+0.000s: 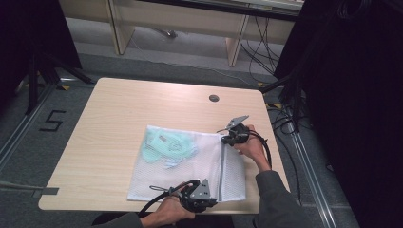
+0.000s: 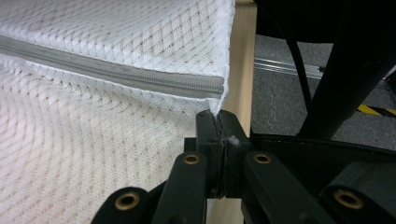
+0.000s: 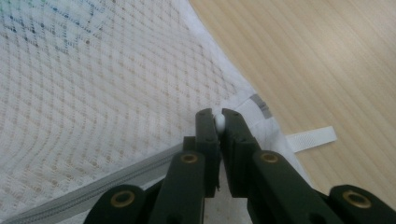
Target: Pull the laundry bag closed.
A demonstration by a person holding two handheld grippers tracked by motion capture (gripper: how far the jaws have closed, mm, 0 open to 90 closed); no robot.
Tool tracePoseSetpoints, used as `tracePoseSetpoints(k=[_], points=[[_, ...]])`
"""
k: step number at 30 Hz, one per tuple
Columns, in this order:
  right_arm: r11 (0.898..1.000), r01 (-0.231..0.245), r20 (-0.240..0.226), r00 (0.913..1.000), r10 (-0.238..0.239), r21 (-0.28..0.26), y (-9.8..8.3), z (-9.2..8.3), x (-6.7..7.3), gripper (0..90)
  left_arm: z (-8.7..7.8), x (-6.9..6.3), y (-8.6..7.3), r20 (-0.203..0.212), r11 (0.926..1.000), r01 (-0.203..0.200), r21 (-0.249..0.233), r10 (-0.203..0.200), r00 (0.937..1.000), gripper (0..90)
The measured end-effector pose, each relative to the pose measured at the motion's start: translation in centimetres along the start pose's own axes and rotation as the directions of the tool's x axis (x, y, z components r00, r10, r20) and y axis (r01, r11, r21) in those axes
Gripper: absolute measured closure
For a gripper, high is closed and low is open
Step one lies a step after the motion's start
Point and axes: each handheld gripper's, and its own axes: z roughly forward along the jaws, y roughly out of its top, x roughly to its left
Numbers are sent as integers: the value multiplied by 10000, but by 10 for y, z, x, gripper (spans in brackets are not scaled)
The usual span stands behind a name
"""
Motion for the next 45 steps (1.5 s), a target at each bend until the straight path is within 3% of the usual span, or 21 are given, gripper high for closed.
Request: tracePoseSetpoints(k=[1, 3, 5, 7, 15, 18, 20, 22, 26, 33, 34, 38, 42, 45], points=[[9995, 312, 75, 9995, -312, -62, 0, 0, -3, 863, 1, -1, 0, -43, 10000, 20, -11, -20, 10000, 887], [9993, 378, 97, 9992, -378, -9, 0, 1, -4, 863, 2, -2, 0, -12, 10000, -30, 6, 30, 10000, 887], [9993, 367, 96, 9993, -367, -25, 0, 3, -4, 863, 2, -2, 0, 25, 10000, 5, 63, -5, 10000, 886], [10000, -8, 44, 10000, 7, 22, -1, 3, -3, 863, 1, 0, 0, -15, 10000, -52, 71, 52, 10000, 886], [10000, 40, 280, 9996, -39, -43, 3, 1, -4, 863, 1, 2, 0, -133, 9999, -95, 108, 96, 9999, 887], [10000, 85, 474, 9988, -85, 7, 5, 4, -4, 864, 2, 1, 0, -88, 9999, 137, 2, -137, 9999, 887], [10000, 97, 456, 9989, -98, 23, 7, 6, -3, 863, 1, 3, 0, -133, 9999, -15, 145, 17, 9999, 887], [9997, 238, 399, 9989, -239, 21, 8, 5, -2, 863, 2, 2, -1, -82, 9998, 192, -4, -192, 9998, 886], [10000, -41, 543, 9985, 38, 55, 9, 6, 0, 863, 2, 4, -1, -43, 9998, 138, 153, -138, 9999, 884], [9996, 265, 582, 9980, -260, -65, 10, 7, -1, 854, 1, 6, 1, -26, 9996, 245, 129, -245, 9997, 877], [9992, 387, 592, 9975, -380, -113, 10, 7, -2, 850, 1, 6, 1, -18, 9995, 283, 119, -283, 9996, 872], [10000, -6, 728, 9973, 7, -25, 9, 7, -1, 823, 2, 6, 1, 82, 9988, 457, 188, -458, 9989, 847], [9999, 113, 832, 9965, -113, -3, 9, 6, -2, 760, -2, 12, 3, 37, 9983, 585, 71, -585, 9983, 800], [9996, -227, 925, 9954, 242, -172, 10, 4, -2, 696, -5, 15, 4, -5, 9968, 803, -13, -803, 9968, 748]])
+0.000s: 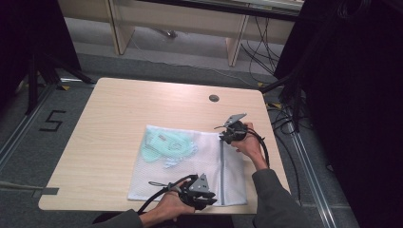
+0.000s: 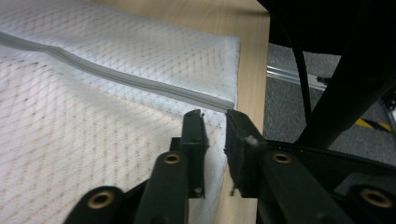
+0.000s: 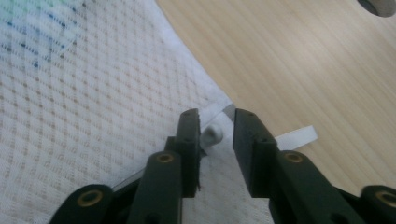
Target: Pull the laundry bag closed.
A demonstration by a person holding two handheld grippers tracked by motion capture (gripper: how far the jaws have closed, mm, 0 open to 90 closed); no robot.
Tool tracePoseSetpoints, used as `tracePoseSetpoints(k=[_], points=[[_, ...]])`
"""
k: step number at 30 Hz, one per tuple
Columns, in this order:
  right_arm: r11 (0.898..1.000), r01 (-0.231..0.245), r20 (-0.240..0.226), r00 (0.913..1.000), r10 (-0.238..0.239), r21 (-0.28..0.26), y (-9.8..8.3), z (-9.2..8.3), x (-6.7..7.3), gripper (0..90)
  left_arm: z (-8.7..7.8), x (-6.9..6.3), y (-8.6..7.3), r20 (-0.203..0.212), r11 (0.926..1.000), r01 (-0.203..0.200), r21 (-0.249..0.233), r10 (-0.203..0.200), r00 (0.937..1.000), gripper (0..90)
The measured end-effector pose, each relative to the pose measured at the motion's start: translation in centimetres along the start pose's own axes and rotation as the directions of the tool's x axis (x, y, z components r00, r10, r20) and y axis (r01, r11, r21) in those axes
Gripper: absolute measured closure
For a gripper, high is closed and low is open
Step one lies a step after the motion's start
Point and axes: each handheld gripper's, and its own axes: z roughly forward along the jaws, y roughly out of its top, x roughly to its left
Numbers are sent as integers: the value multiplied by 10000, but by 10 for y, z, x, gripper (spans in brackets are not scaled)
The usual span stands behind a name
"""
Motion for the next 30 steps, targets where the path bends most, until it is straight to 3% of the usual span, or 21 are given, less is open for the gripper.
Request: tracePoseSetpoints(k=[1, 5, 6, 13, 19, 21, 25, 27, 28, 30], points=[[9997, -238, 104, 9997, 238, 41, 1, -1, 0, 667, 0, 0, 0, 5, 10000, 16, -12, -16, 10000, 737], [9994, -347, 115, 9993, 346, 74, 2, -6, 2, 564, -1, 0, 1, -92, 9999, 137, -23, -138, 9999, 678], [9984, -551, 259, 9981, 554, -147, 2, -5, 3, 541, -1, 1, 1, -132, 9999, 165, -46, -165, 9998, 661], [9940, -961, 485, 9939, 986, -513, 1, -22, 6, 477, -9, 7, 3, -285, 9984, 502, -263, -510, 9983, 549], [9876, -1359, 533, 9887, 1402, -786, -2, -33, 10, 460, -24, 16, 4, -877, 9978, 560, -356, -590, 9944, 465], [9920, -1081, 352, 9932, 1105, -655, -3, -36, 11, 458, -30, 21, 3, -1077, 9976, 597, -357, -632, 9922, 446], [9893, -1196, 353, 9918, 1229, -839, -3, -40, 20, 450, -39, 28, 2, -1334, 9955, 780, -530, -845, 9874, 424], [9902, -1029, 330, 9938, 1064, -941, -4, -43, 23, 440, -45, 30, 2, -1515, 9968, 642, -482, -709, 9859, 417], [9900, -912, 263, 9952, 946, -1078, -4, -45, 24, 439, -47, 31, 2, -1416, 9964, 717, -453, -775, 9869, 410], [9895, -977, 134, 9949, 997, -1064, -6, -49, 29, 437, -51, 33, -1, -1627, 9961, 694, -537, -773, 9836, 388]])
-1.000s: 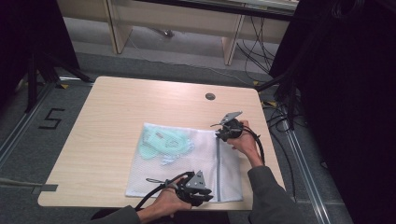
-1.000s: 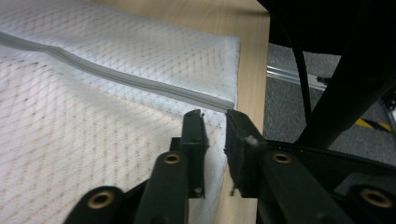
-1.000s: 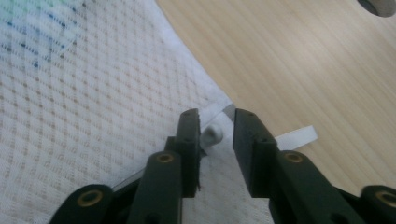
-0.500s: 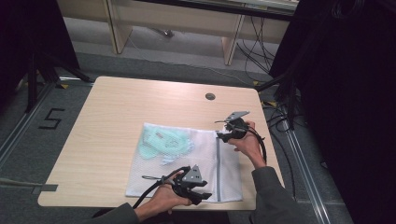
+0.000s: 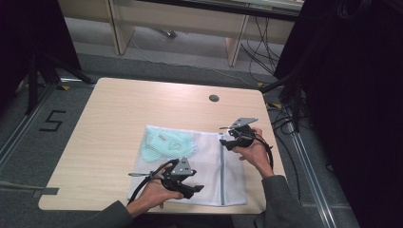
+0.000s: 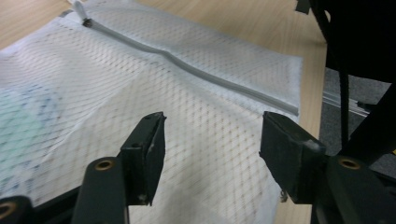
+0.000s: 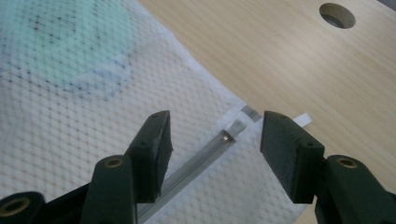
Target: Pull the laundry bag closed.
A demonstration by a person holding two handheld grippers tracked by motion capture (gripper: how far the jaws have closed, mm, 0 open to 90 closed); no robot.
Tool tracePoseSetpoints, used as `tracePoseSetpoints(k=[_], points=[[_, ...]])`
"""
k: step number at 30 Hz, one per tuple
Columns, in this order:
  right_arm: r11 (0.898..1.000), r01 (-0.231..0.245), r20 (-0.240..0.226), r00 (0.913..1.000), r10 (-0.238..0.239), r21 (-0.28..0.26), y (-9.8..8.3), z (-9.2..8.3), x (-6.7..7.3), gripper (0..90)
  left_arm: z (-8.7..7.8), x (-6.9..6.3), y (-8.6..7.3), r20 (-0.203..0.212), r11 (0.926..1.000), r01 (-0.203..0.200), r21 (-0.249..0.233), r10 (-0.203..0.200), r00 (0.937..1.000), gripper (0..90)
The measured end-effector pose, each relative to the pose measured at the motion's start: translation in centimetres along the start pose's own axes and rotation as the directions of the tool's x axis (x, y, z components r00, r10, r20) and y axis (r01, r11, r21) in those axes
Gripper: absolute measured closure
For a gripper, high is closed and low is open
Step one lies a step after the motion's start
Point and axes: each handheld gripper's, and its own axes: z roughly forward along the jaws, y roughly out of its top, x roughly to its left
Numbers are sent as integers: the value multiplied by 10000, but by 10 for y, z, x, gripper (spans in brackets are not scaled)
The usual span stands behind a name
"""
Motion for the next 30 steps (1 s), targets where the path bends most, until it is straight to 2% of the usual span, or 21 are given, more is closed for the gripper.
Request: tracePoseSetpoints(k=[1, 3, 4, 5, 7, 8, 9, 10, 11, 12, 13, 15, 18, 21, 22, 24, 25, 26, 27, 29, 30], points=[[10000, -37, -38, 10000, 37, -36, -1, -2, 2, 438, -3, 1, 0, -106, 9999, 40, 129, -38, 9999, 383], [9995, -155, -47, 9999, 153, -263, -3, -4, 6, 438, -7, 5, -2, -236, 10000, 69, 33, -68, 9997, 376], [9999, -104, -145, 9998, 103, -72, -4, -8, 7, 438, -10, 6, -2, -344, 9998, 218, 31, -216, 9992, 374], [9994, -165, -189, 9997, 159, -302, -6, -9, 9, 436, -11, 7, -3, -380, 9996, 259, -74, -262, 9989, 367], [9994, -251, -397, 9989, 241, -244, -8, -14, 12, 429, -14, 9, -4, -482, 9995, 309, -71, -312, 9983, 352], [9992, -283, -505, 9984, 268, -296, -10, -15, 14, 423, -17, 10, -4, -538, 9999, 155, -1, -155, 9984, 345], [9980, -368, -715, 9969, 330, -522, -12, -15, 16, 422, -17, 10, -5, -526, 9992, 393, -71, -396, 9978, 339], [9958, -523, -812, 9956, 461, -755, -14, -14, 18, 419, -19, 10, -6, -536, 9989, 475, 44, -472, 9974, 334], [9953, -616, -927, 9942, 546, -742, -15, -16, 20, 414, -22, 12, -6, -538, 9999, 135, 66, -131, 9985, 325], [9975, -480, -1116, 9929, 421, -509, -16, -20, 21, 406, -23, 11, -7, -662, 9998, 182, 109, -175, 9977, 314], [9964, -597, -1163, 9918, 524, -603, -18, -21, 23, 397, -25, 11, -8, -709, 9991, 414, 104, -406, 9967, 304], [9960, -658, -1369, 9889, 570, -602, -21, -24, 28, 391, -30, 12, -8, -727, 9987, 496, 106, -487, 9962, 279], [9944, -694, -1438, 9879, 574, -800, -25, -27, 34, 385, -38, 15, -8, -901, 9985, 539, 5, -537, 9945, 253], [9947, -703, -1576, 9858, 579, -746, -28, -32, 40, 377, -49, 18, -9, -1185, 9969, 770, -168, -784, 9899, 228], [9941, -712, -1607, 9853, 573, -821, -30, -32, 43, 375, -51, 20, -10, -1252, 9976, 665, -170, -681, 9898, 214], [9936, -840, -1715, 9827, 700, -760, -33, -35, 48, 369, -56, 21, -13, -1281, 9953, 938, -235, -961, 9871, 199], [9942, -666, -1658, 9848, 519, -845, -33, -35, 48, 366, -58, 22, -14, -1396, 9951, 963, -210, -983, 9853, 192], [9953, -618, -1695, 9843, 484, -751, -34, -37, 49, 365, -62, 24, -16, -1470, 9963, 850, -146, -862, 9854, 180], [9947, -623, -1679, 9846, 477, -824, -36, -37, 51, 364, -63, 23, -17, -1570, 9941, 1047, -275, -1077, 9817, 165], [9947, -688, -1709, 9838, 551, -757, -38, -39, 54, 357, -68, 25, -19, -1460, 9932, 1152, -166, -1164, 9824, 161], [9953, -772, -1806, 9814, 654, -592, -39, -41, 56, 354, -69, 24, -21, -1588, 9931, 1152, -219, -1172, 9803, 161]])
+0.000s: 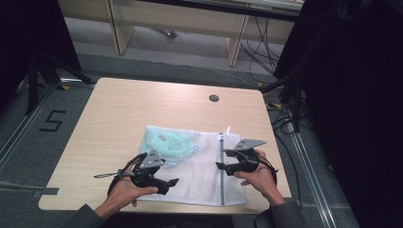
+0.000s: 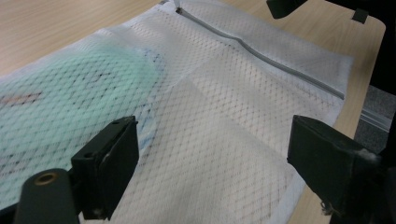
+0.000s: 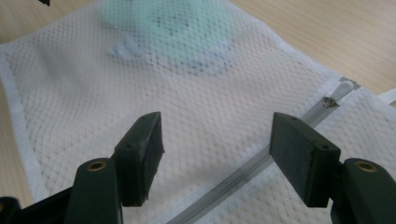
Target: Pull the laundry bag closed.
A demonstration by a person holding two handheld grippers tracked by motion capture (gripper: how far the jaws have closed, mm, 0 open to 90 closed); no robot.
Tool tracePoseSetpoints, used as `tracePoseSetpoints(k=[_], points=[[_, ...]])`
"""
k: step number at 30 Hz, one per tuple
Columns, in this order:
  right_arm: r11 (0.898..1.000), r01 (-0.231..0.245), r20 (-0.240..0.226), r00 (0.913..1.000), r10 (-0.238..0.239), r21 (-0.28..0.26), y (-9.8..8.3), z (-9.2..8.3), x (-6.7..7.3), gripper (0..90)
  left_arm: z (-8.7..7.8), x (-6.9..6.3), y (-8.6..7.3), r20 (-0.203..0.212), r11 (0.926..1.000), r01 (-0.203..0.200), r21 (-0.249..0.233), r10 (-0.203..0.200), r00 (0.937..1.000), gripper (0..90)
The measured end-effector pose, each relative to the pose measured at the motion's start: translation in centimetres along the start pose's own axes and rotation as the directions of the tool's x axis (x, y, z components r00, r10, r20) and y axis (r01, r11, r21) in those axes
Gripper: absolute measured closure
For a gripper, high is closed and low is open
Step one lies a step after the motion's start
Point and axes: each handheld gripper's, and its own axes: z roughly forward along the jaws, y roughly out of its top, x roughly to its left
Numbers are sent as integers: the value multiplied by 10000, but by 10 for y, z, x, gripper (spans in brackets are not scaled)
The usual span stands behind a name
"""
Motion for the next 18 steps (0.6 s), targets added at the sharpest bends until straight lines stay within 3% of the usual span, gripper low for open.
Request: tracePoseSetpoints(k=[3, 5, 6, 7, 8, 12, 15, 17, 18], points=[[9999, 129, 93, 9999, -129, -34, -4, -1, 3, 344, -4, 1, -3, -28, 9985, -524, 171, 525, 9986, 161], [9998, 198, 86, 9998, -198, -19, -7, -3, 5, 337, -6, 0, -5, -80, 9994, -347, 32, 348, 9994, 161], [9999, 82, 8, 10000, -82, 151, -8, -5, 7, 336, -7, 0, -6, -94, 9991, -399, 113, 400, 9992, 161], [9997, 257, 97, 9996, -257, -6, -10, -4, 7, 336, -8, -1, -7, 21, 9993, -260, 282, 259, 9997, 161], [9996, 232, 16, 9997, -232, 128, -12, -6, 7, 334, -8, -4, -9, -127, 9999, -102, 61, 103, 9999, 161], [9987, 208, -28, 9998, -207, 465, -18, -9, 14, 331, -16, 0, -10, -82, 9981, -555, 257, 557, 9984, 160], [9990, 382, 63, 9992, -383, 237, -23, -9, 17, 327, -19, -2, -15, -260, 9993, -344, 141, 347, 9991, 160], [9969, 474, -46, 9989, -472, 634, -25, -12, 18, 317, -22, -2, -17, -253, 9995, -237, 225, 243, 9994, 159], [9979, 421, 53, 9991, -424, 490, -28, -11, 20, 314, -23, -1, -19, -460, 9985, -451, 299, 464, 9979, 159]])
